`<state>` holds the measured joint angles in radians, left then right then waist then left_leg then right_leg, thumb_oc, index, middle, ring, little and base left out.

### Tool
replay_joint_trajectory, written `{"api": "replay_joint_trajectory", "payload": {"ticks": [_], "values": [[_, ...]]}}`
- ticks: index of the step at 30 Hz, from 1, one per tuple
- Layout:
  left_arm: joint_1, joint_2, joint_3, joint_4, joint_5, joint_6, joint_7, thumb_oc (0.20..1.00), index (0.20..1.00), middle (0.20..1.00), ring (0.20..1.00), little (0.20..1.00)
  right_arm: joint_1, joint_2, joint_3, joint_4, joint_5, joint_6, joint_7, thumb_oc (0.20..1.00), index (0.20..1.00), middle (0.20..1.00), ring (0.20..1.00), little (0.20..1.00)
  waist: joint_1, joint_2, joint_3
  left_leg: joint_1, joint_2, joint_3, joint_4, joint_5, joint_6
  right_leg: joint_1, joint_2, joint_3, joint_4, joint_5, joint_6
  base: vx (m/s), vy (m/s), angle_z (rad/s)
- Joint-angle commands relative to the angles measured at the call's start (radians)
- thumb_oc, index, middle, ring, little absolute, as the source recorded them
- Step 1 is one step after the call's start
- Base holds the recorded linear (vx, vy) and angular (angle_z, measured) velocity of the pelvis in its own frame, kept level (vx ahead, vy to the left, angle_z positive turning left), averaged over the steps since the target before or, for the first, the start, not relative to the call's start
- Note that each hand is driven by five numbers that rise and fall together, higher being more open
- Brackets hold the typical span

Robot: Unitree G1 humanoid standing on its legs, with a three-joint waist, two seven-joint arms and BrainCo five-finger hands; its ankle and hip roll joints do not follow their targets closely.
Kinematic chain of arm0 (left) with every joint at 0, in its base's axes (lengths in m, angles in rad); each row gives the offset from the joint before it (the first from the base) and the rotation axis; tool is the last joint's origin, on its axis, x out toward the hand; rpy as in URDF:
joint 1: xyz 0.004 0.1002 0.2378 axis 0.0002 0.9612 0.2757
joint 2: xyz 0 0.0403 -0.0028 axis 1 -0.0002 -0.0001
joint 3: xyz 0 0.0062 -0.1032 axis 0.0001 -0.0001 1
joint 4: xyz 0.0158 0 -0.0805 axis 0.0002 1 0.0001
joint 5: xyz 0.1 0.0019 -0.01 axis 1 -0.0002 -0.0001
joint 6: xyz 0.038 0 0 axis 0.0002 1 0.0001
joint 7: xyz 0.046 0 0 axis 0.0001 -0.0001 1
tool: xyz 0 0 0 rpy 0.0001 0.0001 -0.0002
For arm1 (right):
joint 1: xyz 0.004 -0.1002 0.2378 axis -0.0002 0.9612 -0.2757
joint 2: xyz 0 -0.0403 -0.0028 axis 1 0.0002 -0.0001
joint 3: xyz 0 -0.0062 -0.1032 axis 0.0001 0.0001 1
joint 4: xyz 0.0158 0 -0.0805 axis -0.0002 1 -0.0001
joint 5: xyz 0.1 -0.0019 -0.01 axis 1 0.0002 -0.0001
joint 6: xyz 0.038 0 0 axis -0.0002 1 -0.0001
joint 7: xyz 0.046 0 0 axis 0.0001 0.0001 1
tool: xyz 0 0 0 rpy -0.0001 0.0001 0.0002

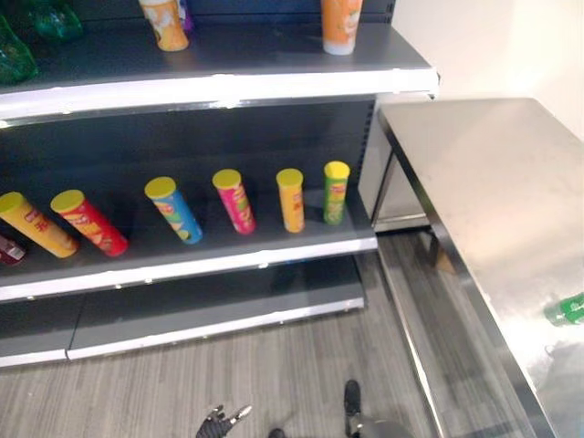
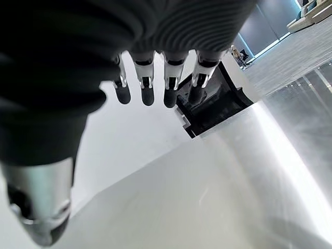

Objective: Put the goods on the table back onto the shelves and tidy them up.

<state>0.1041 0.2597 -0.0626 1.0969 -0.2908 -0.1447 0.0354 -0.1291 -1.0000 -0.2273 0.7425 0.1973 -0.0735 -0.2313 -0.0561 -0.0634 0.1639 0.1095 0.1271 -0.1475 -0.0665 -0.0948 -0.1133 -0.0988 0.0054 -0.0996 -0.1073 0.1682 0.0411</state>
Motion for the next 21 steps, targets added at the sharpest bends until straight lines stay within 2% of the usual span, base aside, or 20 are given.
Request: {"api": "replay_joint_trajectory", "payload": {"ticks": [1,2,3,5,8,11,21], "values": [[-0.011,0.072,-0.027,0.017,0.039,-0.011,0.001,1.0,1.0,1.0,1.0,1.0,-0.035,-0.029,0.023,-0.02,0.025,-0.05,0.01,1.0,1.0,1.0,1.0,1.0,0.003,-0.04,-0.031,-0.075,0.017,0.038,-0.021,0.075,-0.021,0.04,-0.106,0.031,0.028,-0.099,0.12,0.01,-0.045,0.03],[-0.013,0.074,-0.027,0.017,0.04,-0.01,0.003,1.0,1.0,1.0,1.0,1.0,-0.027,-0.03,0.027,-0.031,0.032,-0.052,0.02,1.0,1.0,1.0,1.0,1.0,-0.002,-0.036,-0.028,-0.081,0.018,0.044,-0.021,0.078,-0.026,0.043,-0.109,0.021,0.028,-0.103,0.119,-0.02,0.009,0.07],[-0.023,0.076,-0.027,0.009,0.034,-0.01,0.005,1.0,1.0,1.0,1.0,1.0,0.0,-0.033,0.01,-0.075,0.037,-0.053,0.017,1.0,1.0,1.0,1.0,1.0,-0.02,-0.035,-0.021,-0.104,0.019,0.099,-0.021,0.101,-0.024,0.048,-0.124,0.001,0.024,-0.107,0.121,-0.02,0.026,0.22],[-0.017,0.072,-0.018,-0.009,0.044,-0.008,0.004,1.0,1.0,1.0,1.0,1.0,0.05,-0.02,-0.021,-0.142,0.013,-0.051,0.014,1.0,1.0,1.0,1.0,1.0,-0.037,-0.03,-0.019,-0.113,0.019,0.164,-0.021,0.108,-0.015,0.055,-0.133,-0.01,0.02,-0.108,0.122,0.0,0.043,0.59],[-0.006,0.065,0.001,-0.007,0.062,-0.006,0.006,1.0,1.0,1.0,1.0,1.0,0.111,0.019,-0.079,-0.233,-0.022,-0.063,-0.005,1.0,1.0,1.0,1.0,1.0,-0.046,-0.019,-0.028,-0.101,0.021,0.201,-0.021,0.101,-0.01,0.064,-0.133,-0.001,0.02,-0.109,0.123,0.06,0.032,0.45],[-0.005,0.061,0.0,0.004,0.098,-0.005,0.003,1.0,1.0,1.0,1.0,1.0,0.146,0.06,-0.097,-0.306,-0.026,-0.08,0.006,1.0,1.0,1.0,1.0,1.0,-0.046,-0.013,-0.034,-0.082,0.017,0.226,-0.021,0.087,-0.004,0.074,-0.142,0.011,0.023,-0.112,0.124,0.06,0.052,-0.21],[0.002,0.065,0.028,-0.013,0.118,-0.001,0.001,1.0,1.0,1.0,1.0,1.0,0.274,0.122,-0.098,-0.402,-0.169,-0.035,0.042,1.0,1.0,1.0,1.0,1.0,-0.058,-0.018,-0.036,-0.053,0.007,0.238,-0.021,0.06,0.007,0.067,-0.15,0.037,0.038,-0.107,0.132,0.01,0.013,-0.04]]}}
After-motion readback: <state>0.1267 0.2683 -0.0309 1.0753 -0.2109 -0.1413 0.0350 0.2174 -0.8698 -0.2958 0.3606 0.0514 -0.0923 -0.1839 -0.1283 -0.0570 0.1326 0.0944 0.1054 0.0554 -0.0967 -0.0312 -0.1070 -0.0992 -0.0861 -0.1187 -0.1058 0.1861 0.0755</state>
